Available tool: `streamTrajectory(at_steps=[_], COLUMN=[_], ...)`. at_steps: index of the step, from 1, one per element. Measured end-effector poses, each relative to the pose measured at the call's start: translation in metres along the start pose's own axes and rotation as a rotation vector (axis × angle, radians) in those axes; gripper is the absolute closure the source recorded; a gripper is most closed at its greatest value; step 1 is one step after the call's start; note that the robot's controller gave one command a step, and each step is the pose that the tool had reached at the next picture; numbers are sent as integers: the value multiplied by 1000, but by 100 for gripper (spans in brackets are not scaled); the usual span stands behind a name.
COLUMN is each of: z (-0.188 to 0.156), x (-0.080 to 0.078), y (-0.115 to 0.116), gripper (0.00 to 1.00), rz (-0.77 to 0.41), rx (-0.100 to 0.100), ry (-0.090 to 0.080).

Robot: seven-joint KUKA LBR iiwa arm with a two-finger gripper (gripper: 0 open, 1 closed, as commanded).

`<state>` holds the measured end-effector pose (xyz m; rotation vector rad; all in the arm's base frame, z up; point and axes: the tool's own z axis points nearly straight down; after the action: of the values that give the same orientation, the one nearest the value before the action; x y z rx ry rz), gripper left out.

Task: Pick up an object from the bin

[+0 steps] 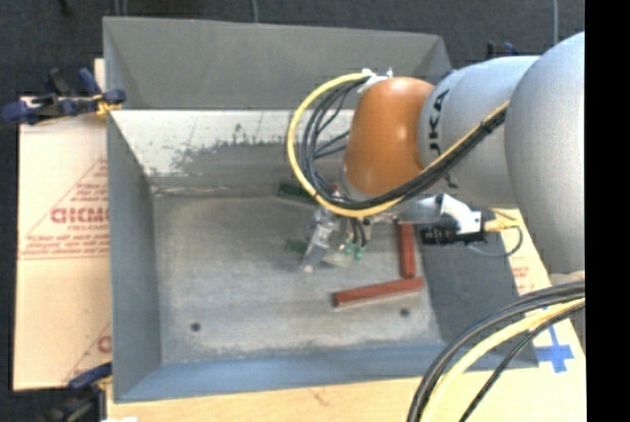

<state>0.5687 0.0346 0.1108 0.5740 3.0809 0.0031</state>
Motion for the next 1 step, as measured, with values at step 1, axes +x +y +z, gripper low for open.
streamTrajectory(at_steps=[1], z=[-4], x=[1], y=[0], gripper=[100], rz=[1], rx=[2], ry=[5])
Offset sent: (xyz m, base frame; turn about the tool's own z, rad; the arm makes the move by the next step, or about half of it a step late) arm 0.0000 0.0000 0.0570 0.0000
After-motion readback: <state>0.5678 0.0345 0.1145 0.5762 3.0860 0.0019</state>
